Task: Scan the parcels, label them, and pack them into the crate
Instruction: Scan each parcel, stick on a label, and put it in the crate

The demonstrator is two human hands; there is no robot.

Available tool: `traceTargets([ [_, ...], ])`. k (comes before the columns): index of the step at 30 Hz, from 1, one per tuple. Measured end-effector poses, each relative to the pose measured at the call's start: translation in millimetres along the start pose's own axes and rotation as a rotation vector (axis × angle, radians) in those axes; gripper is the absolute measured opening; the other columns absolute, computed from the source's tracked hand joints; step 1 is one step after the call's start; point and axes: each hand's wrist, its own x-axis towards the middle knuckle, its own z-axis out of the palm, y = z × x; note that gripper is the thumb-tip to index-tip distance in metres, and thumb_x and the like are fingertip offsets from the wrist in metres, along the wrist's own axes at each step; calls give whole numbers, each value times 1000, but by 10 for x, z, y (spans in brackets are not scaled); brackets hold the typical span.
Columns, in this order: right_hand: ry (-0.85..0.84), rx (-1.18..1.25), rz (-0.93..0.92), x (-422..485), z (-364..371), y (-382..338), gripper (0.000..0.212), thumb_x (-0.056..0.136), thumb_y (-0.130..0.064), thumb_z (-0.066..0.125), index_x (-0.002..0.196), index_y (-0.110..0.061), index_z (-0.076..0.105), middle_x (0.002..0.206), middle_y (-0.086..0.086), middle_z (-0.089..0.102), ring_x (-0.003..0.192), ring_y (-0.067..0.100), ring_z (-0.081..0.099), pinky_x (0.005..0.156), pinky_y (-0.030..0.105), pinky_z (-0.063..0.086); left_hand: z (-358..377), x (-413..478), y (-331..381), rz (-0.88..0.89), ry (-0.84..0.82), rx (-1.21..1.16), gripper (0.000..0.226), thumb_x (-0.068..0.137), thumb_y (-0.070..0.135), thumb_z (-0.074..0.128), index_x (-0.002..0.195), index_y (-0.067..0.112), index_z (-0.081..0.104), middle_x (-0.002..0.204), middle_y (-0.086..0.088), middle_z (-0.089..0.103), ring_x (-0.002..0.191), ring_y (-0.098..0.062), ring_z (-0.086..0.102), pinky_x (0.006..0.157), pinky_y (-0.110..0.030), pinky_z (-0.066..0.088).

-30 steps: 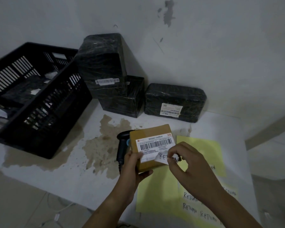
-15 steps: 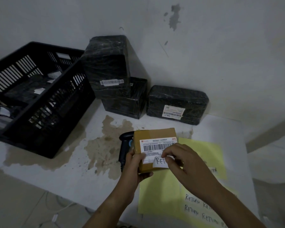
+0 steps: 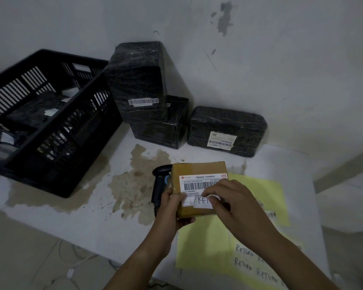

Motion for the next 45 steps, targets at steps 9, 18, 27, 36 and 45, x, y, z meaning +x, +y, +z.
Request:
traceTargets([
  [9,-25,-37,-6,-32,-2,49,24,95,-25,52,108,-37,68,101,-21,58,95,4,51,81,29,44,37,-16,-14,16,-15,21,32,99,31,58,131,27,58,120,-8,72,100,-29,69,75,-36,57],
  [18,-40,51,6,-46,-21,53,27,96,-25,50,110,-37,70,97,-23,56,96,1,51,82,26,45,59,-33,-15,12,4,39,30,99,32,58,129,28,60,119,-6,72,98,-27,70,76,-37,58],
  [27,-103,119,34,-95,-69,20,28,100,-18,51,109,-36,70,97,-23,55,96,2,53,78,16,40,86,-59,-16,49,6,119,28,101,27,53,128,33,55,118,1,72,96,-19,73,72,-30,58],
  [36,17,-4,32,-145,-38,3,29,95,-24,53,121,-34,62,110,-24,55,102,0,48,90,21,39,84,-103,-45,15,-17,102,42,89,40,63,129,30,55,117,-4,73,95,-22,72,73,-32,58],
  [45,109,-103,110,-195,2,-32,38,83,-35,63,120,-28,60,93,-21,54,86,8,47,79,31,46,75,-138,-64,-4,-14,110,29,99,31,57,129,31,54,116,-3,72,93,-18,72,74,-31,56],
])
